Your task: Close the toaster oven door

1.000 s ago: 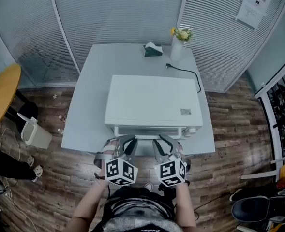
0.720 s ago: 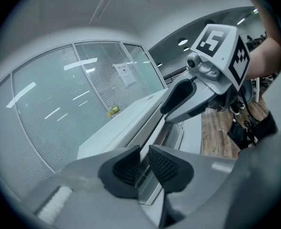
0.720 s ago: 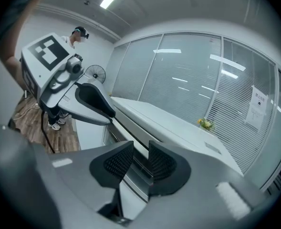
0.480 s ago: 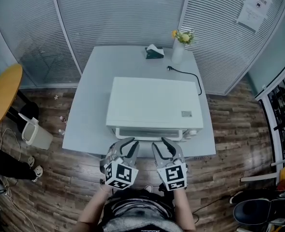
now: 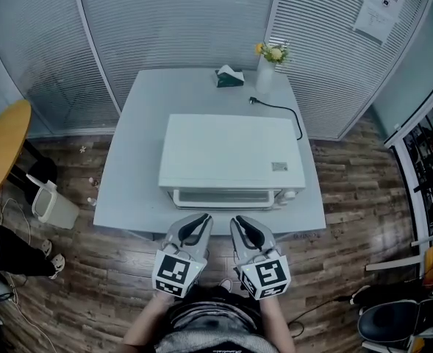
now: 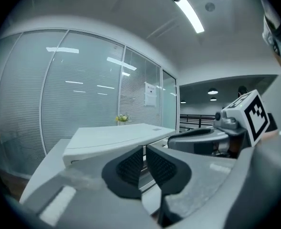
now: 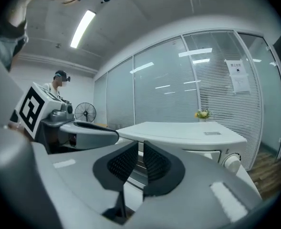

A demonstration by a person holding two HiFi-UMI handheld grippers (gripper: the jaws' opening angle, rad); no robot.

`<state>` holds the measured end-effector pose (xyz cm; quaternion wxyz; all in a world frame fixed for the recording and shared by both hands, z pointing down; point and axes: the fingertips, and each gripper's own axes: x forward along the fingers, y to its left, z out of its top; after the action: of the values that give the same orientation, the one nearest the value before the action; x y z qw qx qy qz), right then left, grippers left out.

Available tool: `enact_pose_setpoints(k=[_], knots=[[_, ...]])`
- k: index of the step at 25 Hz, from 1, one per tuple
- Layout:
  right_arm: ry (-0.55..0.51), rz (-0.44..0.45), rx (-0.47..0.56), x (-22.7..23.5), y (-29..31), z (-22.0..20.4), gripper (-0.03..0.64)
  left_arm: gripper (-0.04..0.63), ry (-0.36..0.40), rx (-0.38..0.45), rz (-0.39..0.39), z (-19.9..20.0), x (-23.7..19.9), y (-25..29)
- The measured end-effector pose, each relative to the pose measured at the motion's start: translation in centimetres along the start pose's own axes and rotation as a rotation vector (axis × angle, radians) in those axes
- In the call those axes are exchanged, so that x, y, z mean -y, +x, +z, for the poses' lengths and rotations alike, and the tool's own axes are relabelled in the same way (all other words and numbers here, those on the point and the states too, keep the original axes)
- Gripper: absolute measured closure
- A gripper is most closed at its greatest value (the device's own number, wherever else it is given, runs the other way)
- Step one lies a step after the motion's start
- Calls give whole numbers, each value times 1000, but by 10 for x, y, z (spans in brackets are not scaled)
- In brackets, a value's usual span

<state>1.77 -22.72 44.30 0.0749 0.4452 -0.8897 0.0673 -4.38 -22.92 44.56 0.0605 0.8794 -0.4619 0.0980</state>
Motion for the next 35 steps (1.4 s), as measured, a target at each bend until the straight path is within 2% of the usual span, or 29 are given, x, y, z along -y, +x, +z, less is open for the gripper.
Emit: enact_pose_setpoints(k=[3, 9, 14, 17, 27, 35], knots=[[-1, -1, 28, -6, -5, 11, 612, 591, -16, 33, -12, 10, 9, -5], [-26, 1, 71, -18, -14, 35, 614, 591, -53, 74, -44, 30, 24, -13], [-27, -3, 95, -20, -20, 49, 614, 591, -28, 103, -46, 44, 29, -16], [-32, -2, 96, -21, -22, 52, 615, 591, -15, 111, -36, 45, 30, -19], [-40, 13, 80, -28, -25, 50, 615, 591, -45, 107, -18, 46, 32, -23], [-42, 16, 77, -32, -28, 51, 615, 591, -21, 107, -30, 43, 35, -26]])
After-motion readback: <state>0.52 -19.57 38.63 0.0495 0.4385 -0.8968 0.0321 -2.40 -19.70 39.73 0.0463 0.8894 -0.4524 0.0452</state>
